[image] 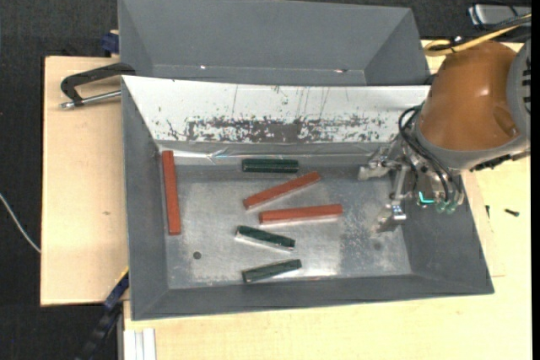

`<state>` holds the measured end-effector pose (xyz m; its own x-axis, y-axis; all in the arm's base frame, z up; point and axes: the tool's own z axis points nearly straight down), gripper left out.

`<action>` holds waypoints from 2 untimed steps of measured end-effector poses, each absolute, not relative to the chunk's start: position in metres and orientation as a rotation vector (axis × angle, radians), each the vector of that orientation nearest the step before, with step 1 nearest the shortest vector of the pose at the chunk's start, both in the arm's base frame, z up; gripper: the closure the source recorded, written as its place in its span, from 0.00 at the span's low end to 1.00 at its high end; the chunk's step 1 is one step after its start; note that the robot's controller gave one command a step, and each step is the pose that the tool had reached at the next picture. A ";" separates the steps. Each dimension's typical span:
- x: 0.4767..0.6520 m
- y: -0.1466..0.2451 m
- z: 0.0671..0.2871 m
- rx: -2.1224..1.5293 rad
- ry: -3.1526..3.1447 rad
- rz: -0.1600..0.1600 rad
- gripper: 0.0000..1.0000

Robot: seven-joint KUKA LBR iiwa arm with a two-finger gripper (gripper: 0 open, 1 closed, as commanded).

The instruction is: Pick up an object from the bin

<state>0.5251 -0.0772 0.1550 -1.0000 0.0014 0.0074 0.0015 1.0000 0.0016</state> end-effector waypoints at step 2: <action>0.528 -0.076 0.158 -0.003 -3.145 0.000 0.00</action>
Offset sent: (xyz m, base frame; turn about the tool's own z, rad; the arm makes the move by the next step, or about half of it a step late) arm 0.0062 0.0314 -0.0771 0.0178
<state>0.5277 -0.0764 0.1578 -1.0000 0.0021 -0.0036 0.0021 1.0000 0.0000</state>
